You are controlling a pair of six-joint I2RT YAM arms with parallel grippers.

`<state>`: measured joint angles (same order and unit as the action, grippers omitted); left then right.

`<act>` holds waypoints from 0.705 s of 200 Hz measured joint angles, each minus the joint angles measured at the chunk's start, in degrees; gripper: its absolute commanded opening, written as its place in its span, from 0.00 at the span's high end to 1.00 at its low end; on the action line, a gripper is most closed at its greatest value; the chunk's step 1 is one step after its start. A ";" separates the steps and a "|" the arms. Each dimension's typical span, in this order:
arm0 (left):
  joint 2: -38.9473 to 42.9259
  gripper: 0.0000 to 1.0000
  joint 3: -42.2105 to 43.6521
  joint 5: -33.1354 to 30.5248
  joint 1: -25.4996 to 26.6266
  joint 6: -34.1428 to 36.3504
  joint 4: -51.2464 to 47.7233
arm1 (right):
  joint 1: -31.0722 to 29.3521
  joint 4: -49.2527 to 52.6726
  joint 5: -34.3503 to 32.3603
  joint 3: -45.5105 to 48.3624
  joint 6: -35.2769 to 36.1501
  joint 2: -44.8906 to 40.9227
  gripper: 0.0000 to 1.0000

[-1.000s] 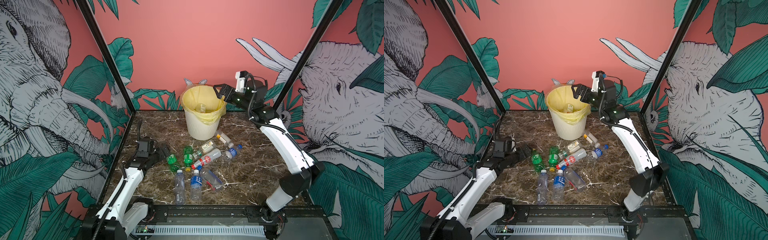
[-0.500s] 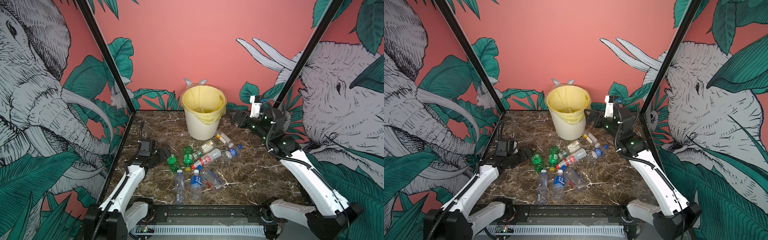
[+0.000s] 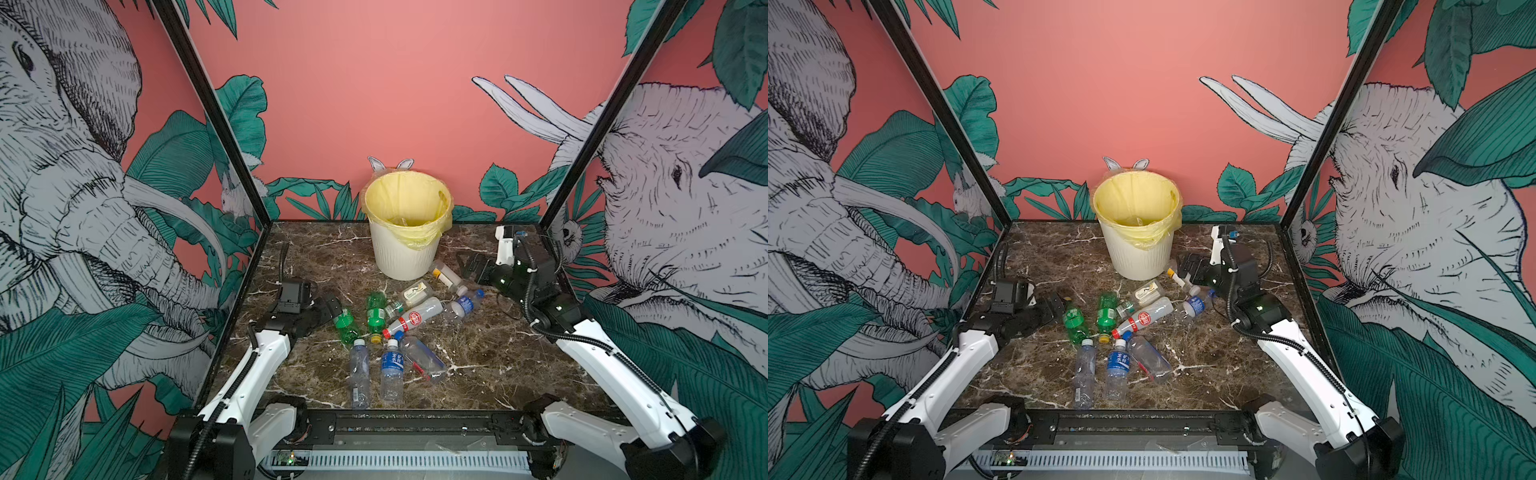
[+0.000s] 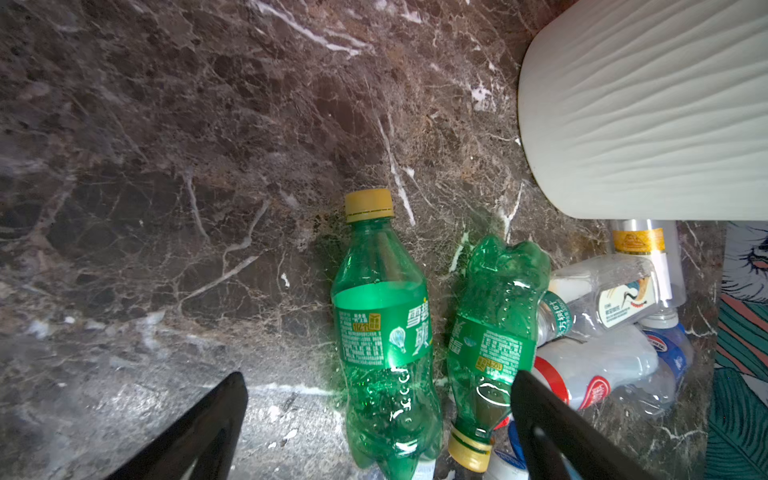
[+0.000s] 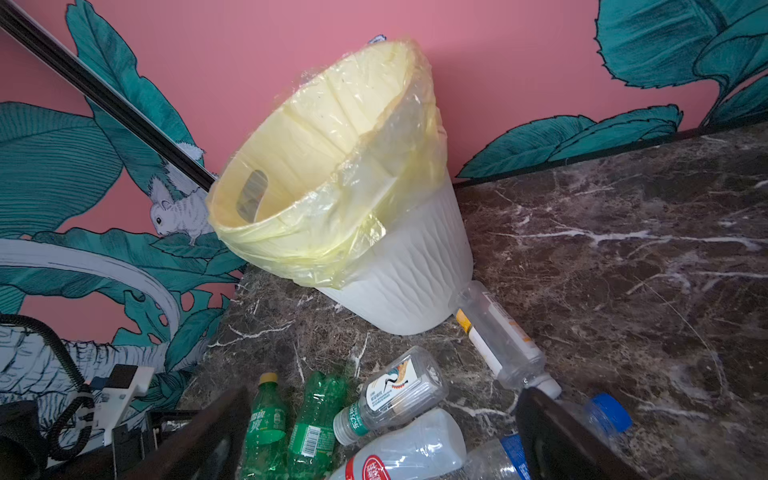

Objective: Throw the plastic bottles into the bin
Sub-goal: 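Withdraw the right gripper from the bin while the left gripper lowers toward a green bottle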

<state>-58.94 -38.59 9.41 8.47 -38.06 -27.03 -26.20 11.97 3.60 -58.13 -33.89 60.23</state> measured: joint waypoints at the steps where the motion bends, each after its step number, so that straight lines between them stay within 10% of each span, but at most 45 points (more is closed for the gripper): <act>1: 0.00 0.01 0.02 0.00 0.00 0.00 0.02 | 0.00 0.02 -0.02 0.02 -0.02 0.00 0.01; 141: -4.81 0.01 2.36 3.58 0.00 -0.50 2.51 | 0.00 5.97 -4.72 4.55 -0.79 -1.16 0.01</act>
<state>-63.75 -36.23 12.99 8.47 -38.57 -24.51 -26.20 17.93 -1.13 -53.58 -34.68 59.07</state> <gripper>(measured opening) 0.994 0.992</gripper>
